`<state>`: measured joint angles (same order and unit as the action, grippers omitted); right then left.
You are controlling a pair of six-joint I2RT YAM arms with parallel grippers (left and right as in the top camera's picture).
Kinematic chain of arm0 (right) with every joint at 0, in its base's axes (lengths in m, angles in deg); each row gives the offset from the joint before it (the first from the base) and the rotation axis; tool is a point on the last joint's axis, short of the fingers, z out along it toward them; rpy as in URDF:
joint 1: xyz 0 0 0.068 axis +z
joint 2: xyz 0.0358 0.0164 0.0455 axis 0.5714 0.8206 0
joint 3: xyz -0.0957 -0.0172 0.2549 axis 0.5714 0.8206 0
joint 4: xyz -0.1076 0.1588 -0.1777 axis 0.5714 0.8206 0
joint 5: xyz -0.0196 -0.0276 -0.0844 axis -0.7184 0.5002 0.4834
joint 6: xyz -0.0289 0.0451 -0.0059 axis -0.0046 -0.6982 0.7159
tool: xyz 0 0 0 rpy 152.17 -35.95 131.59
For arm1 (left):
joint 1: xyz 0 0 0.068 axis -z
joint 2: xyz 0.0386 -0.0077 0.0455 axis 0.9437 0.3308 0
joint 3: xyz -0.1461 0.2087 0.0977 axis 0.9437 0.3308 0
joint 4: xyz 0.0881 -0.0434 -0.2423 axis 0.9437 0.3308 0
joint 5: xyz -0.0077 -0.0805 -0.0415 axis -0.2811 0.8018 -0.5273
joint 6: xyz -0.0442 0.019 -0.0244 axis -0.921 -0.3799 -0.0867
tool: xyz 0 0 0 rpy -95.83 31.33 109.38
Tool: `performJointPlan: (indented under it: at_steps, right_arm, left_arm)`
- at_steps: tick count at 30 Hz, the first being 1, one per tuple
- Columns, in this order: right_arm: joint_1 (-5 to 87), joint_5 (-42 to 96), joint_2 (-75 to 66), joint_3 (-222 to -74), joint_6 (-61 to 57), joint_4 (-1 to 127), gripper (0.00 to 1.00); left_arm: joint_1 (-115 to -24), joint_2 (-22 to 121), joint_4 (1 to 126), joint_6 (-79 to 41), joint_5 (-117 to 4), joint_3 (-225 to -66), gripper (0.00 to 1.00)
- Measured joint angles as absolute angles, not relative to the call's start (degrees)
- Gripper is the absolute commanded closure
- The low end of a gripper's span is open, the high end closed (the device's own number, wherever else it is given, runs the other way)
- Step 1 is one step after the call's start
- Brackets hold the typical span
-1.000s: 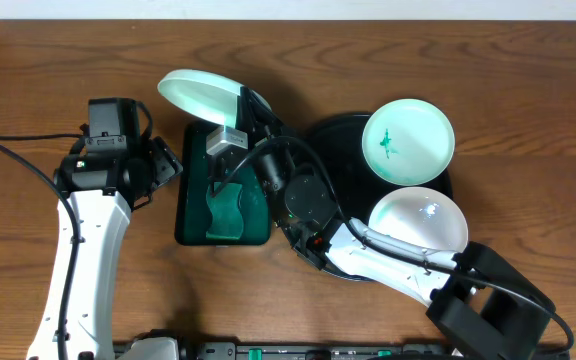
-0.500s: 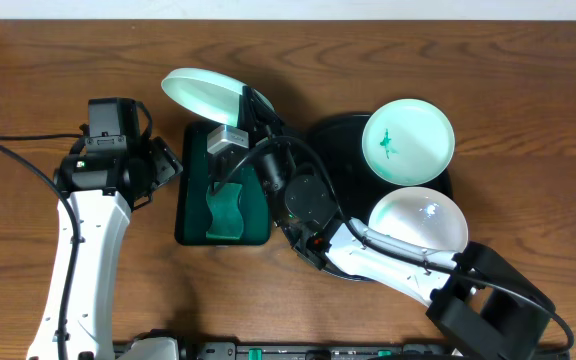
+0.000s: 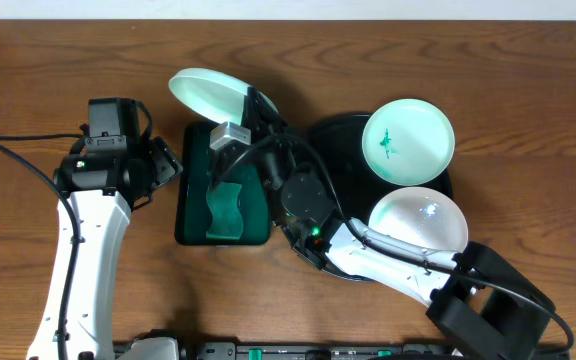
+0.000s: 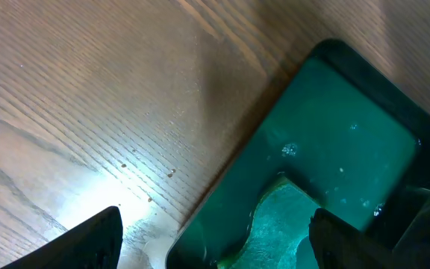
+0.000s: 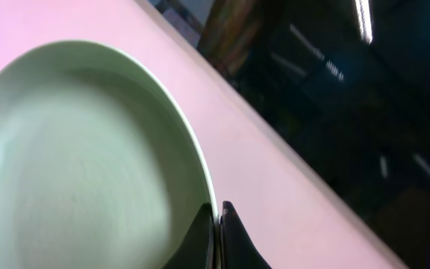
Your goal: Clean dirty plates on tray and stack at the side
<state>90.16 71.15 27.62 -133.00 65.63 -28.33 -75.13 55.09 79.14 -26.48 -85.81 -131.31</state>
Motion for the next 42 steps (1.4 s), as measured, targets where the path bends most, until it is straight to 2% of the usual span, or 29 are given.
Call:
performJointPlan:
  at_steps: [10, 17, 25, 31, 42]
  right_arm:
    - [88.35, 77.31, 27.62, -132.94, 35.92, -5.66, 0.99]
    - [86.60, 72.13, 27.66, -132.89, 16.23, 4.78, 0.99]
    - [82.77, 61.03, 26.77, -132.87, 3.92, 10.23, 0.99]
    - [76.37, 50.91, 20.12, -132.81, -3.48, 19.06, 0.99]
    - [58.16, 32.05, 5.00, -132.87, -9.78, 40.70, 0.99]
  left_arm:
    - [-75.13, 55.09, 79.17, -26.48, -85.81, -131.31, 0.20]
    - [-75.13, 55.09, 79.14, -26.48, -85.84, -131.31, 0.20]
    - [-75.13, 55.09, 79.17, -26.48, -85.81, -131.31, 0.20]
    - [-75.13, 55.09, 79.14, -26.48, -85.84, -131.31, 0.20]
    - [-75.13, 55.09, 79.17, -26.48, -85.81, -131.31, 0.20]
